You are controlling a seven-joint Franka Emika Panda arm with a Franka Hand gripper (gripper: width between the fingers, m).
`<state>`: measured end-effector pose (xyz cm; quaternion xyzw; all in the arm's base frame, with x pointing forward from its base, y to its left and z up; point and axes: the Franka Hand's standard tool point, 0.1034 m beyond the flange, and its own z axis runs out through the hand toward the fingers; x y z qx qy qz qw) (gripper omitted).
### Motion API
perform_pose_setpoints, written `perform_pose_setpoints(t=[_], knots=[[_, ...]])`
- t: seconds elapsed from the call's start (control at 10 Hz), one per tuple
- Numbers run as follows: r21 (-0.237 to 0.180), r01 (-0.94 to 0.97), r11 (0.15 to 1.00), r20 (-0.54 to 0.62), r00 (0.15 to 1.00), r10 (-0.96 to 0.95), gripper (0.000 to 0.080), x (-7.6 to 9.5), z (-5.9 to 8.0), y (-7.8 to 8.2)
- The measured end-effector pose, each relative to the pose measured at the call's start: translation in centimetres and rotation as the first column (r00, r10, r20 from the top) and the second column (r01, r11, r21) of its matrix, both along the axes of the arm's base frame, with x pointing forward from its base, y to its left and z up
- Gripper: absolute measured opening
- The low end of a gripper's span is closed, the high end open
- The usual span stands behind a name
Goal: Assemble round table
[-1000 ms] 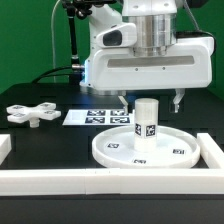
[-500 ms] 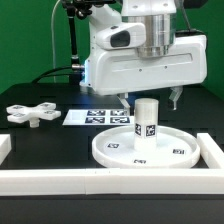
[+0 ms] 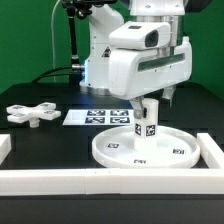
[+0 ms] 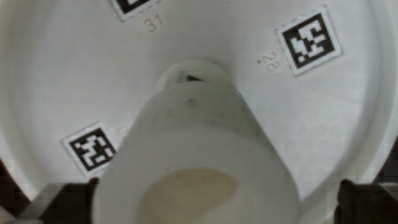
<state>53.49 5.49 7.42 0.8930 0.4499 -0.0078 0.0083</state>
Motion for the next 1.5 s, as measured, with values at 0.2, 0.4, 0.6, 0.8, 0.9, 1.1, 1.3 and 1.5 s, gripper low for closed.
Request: perform_pose_setpoints(t=[0.2, 0.4, 0.6, 0.8, 0.9, 1.1, 1.3, 1.5], knots=[[-0.015, -0.153, 0.988, -0.005, 0.988, 0.153, 0.0649, 0.0, -0.1, -0.2], [-0.018, -0.276, 0.961, -0.011, 0.961, 0.276, 0.0649, 0.0, -0.1, -0.5], [-0.035, -0.406, 0.913, -0.022, 0.914, 0.405, 0.0649, 0.0, -0.1, -0.5], [-0.061, -0.608, 0.791, -0.053, 0.794, 0.606, 0.0649, 0.1, -0.4, -0.3], [-0.066, -0.647, 0.759, -0.064, 0.762, 0.644, 0.0649, 0.1, -0.5, -0.3], [-0.072, -0.759, 0.648, -0.092, 0.652, 0.753, 0.0649, 0.0, -0.7, -0.4], [-0.066, -0.788, 0.612, -0.099, 0.616, 0.782, 0.0649, 0.0, -0.7, -0.9], [-0.068, -0.779, 0.623, -0.098, 0.627, 0.773, 0.0634, 0.0, -0.7, -1.3]])
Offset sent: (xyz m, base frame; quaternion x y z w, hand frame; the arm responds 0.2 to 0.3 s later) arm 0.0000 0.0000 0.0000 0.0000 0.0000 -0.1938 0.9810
